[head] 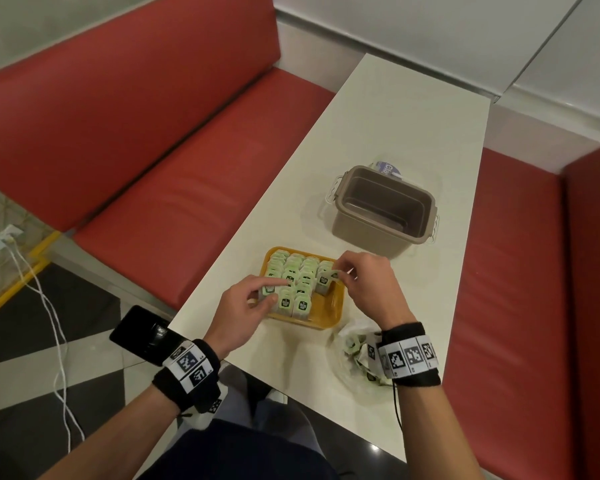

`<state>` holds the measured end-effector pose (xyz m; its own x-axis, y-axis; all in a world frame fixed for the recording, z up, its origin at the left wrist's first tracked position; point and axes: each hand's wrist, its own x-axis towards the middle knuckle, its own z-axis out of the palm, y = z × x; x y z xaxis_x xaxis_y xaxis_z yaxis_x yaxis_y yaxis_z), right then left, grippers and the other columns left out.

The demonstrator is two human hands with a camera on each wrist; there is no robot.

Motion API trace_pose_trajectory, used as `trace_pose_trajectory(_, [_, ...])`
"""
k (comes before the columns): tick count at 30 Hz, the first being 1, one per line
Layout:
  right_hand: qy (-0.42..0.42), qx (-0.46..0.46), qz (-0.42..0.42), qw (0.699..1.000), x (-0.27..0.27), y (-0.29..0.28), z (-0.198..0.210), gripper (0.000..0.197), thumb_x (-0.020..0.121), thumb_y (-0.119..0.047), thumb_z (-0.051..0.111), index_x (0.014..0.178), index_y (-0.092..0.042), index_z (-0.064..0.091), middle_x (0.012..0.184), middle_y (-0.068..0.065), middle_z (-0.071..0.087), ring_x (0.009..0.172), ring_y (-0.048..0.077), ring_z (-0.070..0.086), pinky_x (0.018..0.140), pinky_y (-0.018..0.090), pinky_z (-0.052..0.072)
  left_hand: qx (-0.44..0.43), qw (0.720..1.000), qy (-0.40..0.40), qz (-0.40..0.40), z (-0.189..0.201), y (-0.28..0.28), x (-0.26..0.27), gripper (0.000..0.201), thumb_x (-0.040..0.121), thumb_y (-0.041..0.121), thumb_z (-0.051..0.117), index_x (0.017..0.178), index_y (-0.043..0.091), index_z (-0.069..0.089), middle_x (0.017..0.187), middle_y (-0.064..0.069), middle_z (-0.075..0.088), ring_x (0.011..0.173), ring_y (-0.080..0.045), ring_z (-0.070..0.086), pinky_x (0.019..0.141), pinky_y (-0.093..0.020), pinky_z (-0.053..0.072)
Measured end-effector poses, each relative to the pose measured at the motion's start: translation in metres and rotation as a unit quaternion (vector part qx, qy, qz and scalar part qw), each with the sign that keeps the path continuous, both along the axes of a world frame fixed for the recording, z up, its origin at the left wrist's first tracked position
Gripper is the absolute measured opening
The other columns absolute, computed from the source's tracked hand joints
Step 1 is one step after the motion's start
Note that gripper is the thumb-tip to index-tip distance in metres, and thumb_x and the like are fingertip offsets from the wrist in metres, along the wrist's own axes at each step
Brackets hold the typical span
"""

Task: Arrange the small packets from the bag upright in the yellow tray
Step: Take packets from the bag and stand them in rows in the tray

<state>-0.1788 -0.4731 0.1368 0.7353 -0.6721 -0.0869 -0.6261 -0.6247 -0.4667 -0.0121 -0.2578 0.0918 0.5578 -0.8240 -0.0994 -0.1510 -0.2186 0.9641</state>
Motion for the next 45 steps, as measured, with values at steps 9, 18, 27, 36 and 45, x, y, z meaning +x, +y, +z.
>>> trace_pose_trajectory(9, [0.172, -0.064, 0.033, 0.983, 0.027, 0.005, -0.064, 0.019, 0.101, -0.017, 0.056, 0.107, -0.035, 0.059, 0.095, -0.004, 0.069, 0.095, 0.029, 0.063, 0.089, 0.041, 0.043, 0.02, 0.994, 0.089, 0.055, -0.006, 0.024, 0.002, 0.057, 0.095, 0.012, 0.081, 0.142, 0.03, 0.054, 0.105, 0.001, 0.082, 0.1, -0.021, 0.076, 0.09, -0.031, 0.058])
trace_pose_trajectory(18, [0.135, -0.13, -0.044, 0.981, 0.042, 0.005, -0.074, 0.016, 0.102, -0.014, 0.053, 0.11, -0.026, 0.06, 0.089, 0.006, 0.071, 0.091, 0.034, 0.065, 0.087, 0.045, 0.05, 0.02, 0.997, 0.067, 0.021, 0.001, 0.022, 0.006, 0.019, 0.095, 0.014, 0.082, 0.113, 0.015, 0.074, 0.109, 0.002, 0.082, 0.103, -0.019, 0.078, 0.097, -0.042, 0.061])
trace_pose_trajectory(27, [0.032, -0.076, -0.074, 0.994, 0.041, 0.008, -0.062, 0.009, 0.1, -0.03, 0.069, 0.104, -0.027, 0.062, 0.095, -0.003, 0.075, 0.09, 0.026, 0.067, 0.078, 0.039, 0.054, 0.025, 0.995, 0.096, 0.029, 0.009, 0.009, 0.007, 0.031, 0.093, 0.018, 0.085, 0.118, 0.018, 0.069, 0.101, 0.002, 0.084, 0.098, -0.02, 0.078, 0.093, -0.033, 0.06])
trace_pose_trajectory(36, [-0.094, 0.197, 0.078, 0.973, 0.039, 0.032, 0.006, 0.013, 0.091, -0.035, 0.088, 0.099, -0.029, 0.08, 0.083, -0.014, 0.077, 0.075, -0.004, 0.066, 0.07, 0.008, 0.044, 0.007, 0.998, 0.063, 0.011, 0.014, -0.013, 0.004, 0.034, 0.089, 0.018, 0.088, 0.117, 0.022, 0.068, 0.092, 0.0, 0.083, 0.093, -0.02, 0.079, 0.088, -0.036, 0.062])
trace_pose_trajectory(45, [0.002, 0.09, -0.015, 0.996, 0.022, -0.005, -0.022, 0.009, 0.096, -0.037, 0.08, 0.101, -0.037, 0.073, 0.092, -0.018, 0.072, 0.089, 0.009, 0.068, 0.082, 0.038, 0.061, 0.081, 0.99, -0.046, 0.108, -0.027, -0.012, 0.024, 0.027, 0.099, 0.023, 0.078, 0.123, 0.02, 0.068, 0.121, 0.01, 0.072, 0.114, -0.01, 0.067, 0.098, -0.039, 0.059])
